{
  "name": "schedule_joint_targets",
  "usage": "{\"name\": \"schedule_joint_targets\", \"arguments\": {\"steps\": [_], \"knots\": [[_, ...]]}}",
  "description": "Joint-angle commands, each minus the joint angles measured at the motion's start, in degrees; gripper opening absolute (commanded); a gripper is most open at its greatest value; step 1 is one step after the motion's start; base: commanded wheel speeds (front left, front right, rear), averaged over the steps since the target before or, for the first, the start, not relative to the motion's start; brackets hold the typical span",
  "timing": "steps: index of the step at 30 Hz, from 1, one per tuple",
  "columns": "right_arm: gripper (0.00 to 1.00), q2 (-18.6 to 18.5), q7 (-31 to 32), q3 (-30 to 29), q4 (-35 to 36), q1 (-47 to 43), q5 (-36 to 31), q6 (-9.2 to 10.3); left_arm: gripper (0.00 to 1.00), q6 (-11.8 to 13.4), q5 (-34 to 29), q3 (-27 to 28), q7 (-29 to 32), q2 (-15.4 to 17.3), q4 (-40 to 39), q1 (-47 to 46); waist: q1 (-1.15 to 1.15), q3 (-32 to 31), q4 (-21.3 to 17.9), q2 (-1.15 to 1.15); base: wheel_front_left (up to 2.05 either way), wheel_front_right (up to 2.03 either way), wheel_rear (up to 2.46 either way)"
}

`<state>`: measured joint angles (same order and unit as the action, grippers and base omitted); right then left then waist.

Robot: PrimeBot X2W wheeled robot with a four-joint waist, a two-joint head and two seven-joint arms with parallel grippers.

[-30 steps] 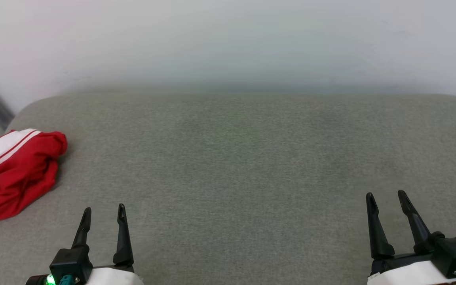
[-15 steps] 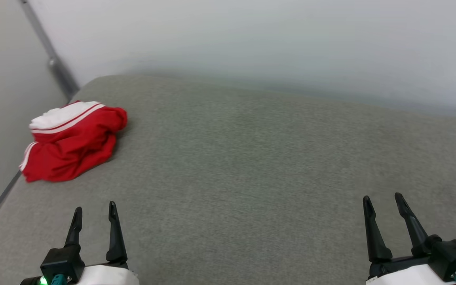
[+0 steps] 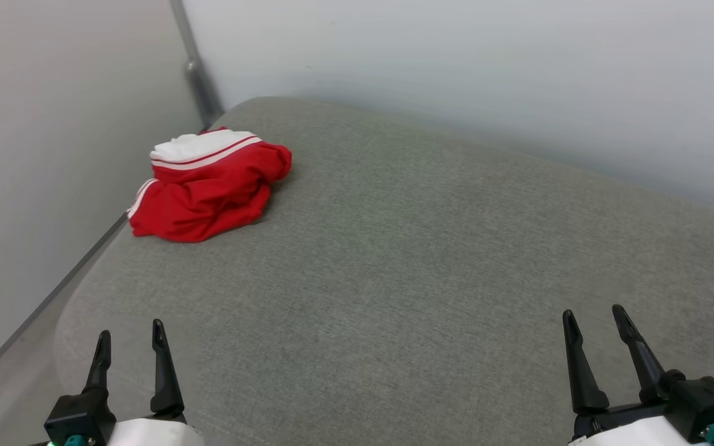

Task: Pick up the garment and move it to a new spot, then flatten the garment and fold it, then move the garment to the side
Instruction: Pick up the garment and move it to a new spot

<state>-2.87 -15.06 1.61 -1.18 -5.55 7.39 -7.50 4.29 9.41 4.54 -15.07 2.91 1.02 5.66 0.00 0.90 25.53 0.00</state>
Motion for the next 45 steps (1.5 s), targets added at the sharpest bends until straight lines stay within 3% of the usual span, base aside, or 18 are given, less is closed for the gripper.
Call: {"name": "schedule_joint_targets", "arguments": {"steps": [1, 11, 12, 15, 26, 37, 41, 45], "knots": [[1.0, 0.0, -0.2, 0.0, 0.0, -0.6, -0.4, 0.02, 1.0, 0.2, 0.1, 0.2, -0.2, 0.0, -0.1, 0.4, 0.0, 0.0, 1.1, 0.0, 0.0, 0.0, 0.0], [1.0, 0.0, -0.2, 0.5, 0.0, -0.2, -0.7, 0.02, 1.0, -0.3, 1.1, 1.4, -0.2, 0.0, 0.7, -0.6, 0.0, 0.4, 2.5, 0.0, 0.0, 0.0, 0.0], [1.0, 0.0, -0.2, 0.6, 0.1, 0.3, -1.2, 0.02, 1.0, -2.0, 0.6, 2.8, -0.2, 0.0, 1.6, -3.2, 0.0, 1.3, 2.0, 0.0, 0.0, 0.0, 0.0], [1.0, 0.0, -0.2, 0.3, 0.5, 1.3, -2.1, 0.02, 1.0, -4.0, -0.5, 4.5, -0.2, 1.3, 2.8, -7.7, 0.0, 2.7, 1.2, 0.0, 0.0, 0.0, 0.0], [1.0, 0.0, -0.2, -1.9, 3.9, 5.6, -8.2, 0.02, 1.0, -9.0, 1.3, 11.2, -0.2, 7.2, 9.0, -30.7, 0.0, 14.3, -2.8, 0.0, 0.0, 0.0, 0.0], [1.0, 0.0, -0.2, -3.7, 9.7, 11.3, -13.6, 0.03, 1.0, -11.3, 4.6, 14.3, 0.1, 16.7, 20.2, -49.4, 0.0, 26.2, -6.5, 0.0, 0.0, 0.0, 0.0], [1.0, 0.0, -0.2, -4.2, 11.8, 12.9, -14.9, 0.03, 1.0, -11.6, 6.9, 11.9, 2.9, 21.7, 26.7, -55.3, 0.0, 29.2, -7.5, 0.0, 0.0, 0.0, 0.0], [1.0, 0.0, -0.2, -4.5, 14.1, 13.9, -15.9, 0.03, 1.0, -11.7, 12.8, 5.3, 11.2, 26.7, 32.2, -59.4, 0.0, 31.9, -8.2, 0.0, 0.0, 0.0, 0.0]]}}
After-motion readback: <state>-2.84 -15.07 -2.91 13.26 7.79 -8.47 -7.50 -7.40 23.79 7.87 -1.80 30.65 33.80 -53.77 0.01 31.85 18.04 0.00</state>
